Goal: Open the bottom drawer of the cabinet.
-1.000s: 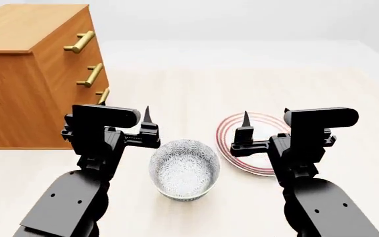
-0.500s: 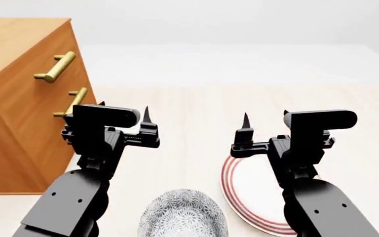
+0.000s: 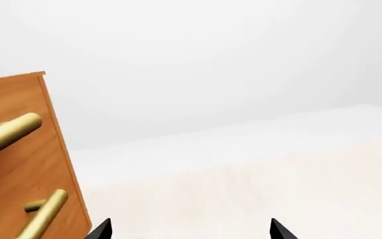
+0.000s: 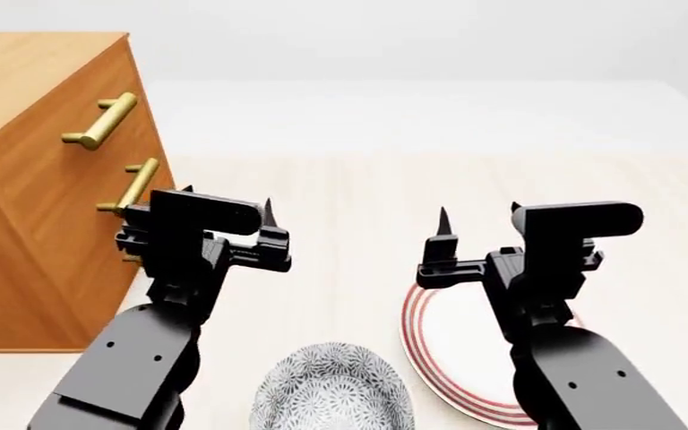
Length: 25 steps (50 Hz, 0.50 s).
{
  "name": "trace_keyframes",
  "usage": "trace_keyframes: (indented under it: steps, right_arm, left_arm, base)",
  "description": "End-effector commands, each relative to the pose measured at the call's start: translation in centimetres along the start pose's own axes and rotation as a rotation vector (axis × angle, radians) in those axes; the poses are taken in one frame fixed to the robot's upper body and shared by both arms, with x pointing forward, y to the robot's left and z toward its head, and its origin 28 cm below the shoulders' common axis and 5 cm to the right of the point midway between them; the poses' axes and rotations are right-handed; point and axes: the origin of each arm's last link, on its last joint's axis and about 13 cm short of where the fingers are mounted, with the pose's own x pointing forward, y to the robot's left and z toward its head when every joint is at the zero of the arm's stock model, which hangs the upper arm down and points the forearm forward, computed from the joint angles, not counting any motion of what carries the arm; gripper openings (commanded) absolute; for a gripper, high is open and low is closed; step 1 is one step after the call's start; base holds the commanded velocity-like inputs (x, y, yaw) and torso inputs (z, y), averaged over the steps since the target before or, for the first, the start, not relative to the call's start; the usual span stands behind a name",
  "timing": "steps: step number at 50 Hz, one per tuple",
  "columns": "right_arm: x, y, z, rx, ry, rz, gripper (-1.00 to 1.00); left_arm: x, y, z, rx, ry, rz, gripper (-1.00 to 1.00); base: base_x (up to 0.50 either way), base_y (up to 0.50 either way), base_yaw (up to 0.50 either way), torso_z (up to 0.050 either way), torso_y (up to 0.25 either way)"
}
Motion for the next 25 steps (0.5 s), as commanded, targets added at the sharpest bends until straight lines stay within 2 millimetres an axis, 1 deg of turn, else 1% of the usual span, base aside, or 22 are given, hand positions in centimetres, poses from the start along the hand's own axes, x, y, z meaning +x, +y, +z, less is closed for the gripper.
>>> trace_keyframes:
  steps: [1, 2, 4, 7, 9, 11, 13, 15, 25]
  right_arm:
    - [0.0, 0.0, -0.3, 0.002, 0.004, 0.004, 1.00]
    - [0.0, 0.0, -0.3, 0.002, 0.004, 0.004, 1.00]
    - [0.0, 0.0, -0.3, 0.003, 0.006, 0.005, 1.00]
    - [0.0, 0.0, -0.4, 0.004, 0.006, 0.006, 1.00]
    - [0.0, 0.0, -0.5, 0.007, 0.008, 0.003, 1.00]
    - [0.0, 0.0, -0.5, 0.008, 0.007, 0.003, 1.00]
    - [0.0, -0.1, -0.6, 0.009, 0.008, 0.003, 1.00]
    - [0.1, -0.1, -0.7, 0.010, 0.011, 0.002, 1.00]
    - [0.0, -0.2, -0.6, 0.010, 0.010, 0.000, 1.00]
  left_arm:
    - [1.6, 0.6, -1.9, 0.249, 0.004, 0.066, 1.00]
    - [1.6, 0.6, -1.9, 0.249, 0.004, 0.066, 1.00]
    - [2.1, 0.8, -2.5, 0.237, 0.034, 0.043, 1.00]
    - [2.1, 0.8, -2.6, 0.216, 0.045, 0.025, 1.00]
    - [2.5, 1.2, -2.7, 0.270, 0.090, 0.034, 1.00]
    - [2.7, 1.3, -2.9, 0.284, 0.090, 0.013, 1.00]
    - [3.1, 1.5, -3.4, 0.358, 0.086, 0.028, 1.00]
    - [3.3, 1.5, -3.6, 0.390, 0.079, 0.022, 1.00]
    - [3.8, 1.9, -4.5, 0.484, 0.095, 0.024, 1.00]
  base:
    - [0.00, 0.00, 0.00, 0.000, 0.000]
    - [0.00, 0.00, 0.00, 0.000, 0.000]
    - [0.00, 0.00, 0.00, 0.000, 0.000]
    - [0.00, 0.00, 0.00, 0.000, 0.000]
    - [0.00, 0.00, 0.00, 0.000, 0.000]
    - [0.00, 0.00, 0.00, 0.000, 0.000]
    - [0.00, 0.00, 0.00, 0.000, 0.000]
    - [0.00, 0.00, 0.00, 0.000, 0.000]
    - [0.00, 0.00, 0.00, 0.000, 0.000]
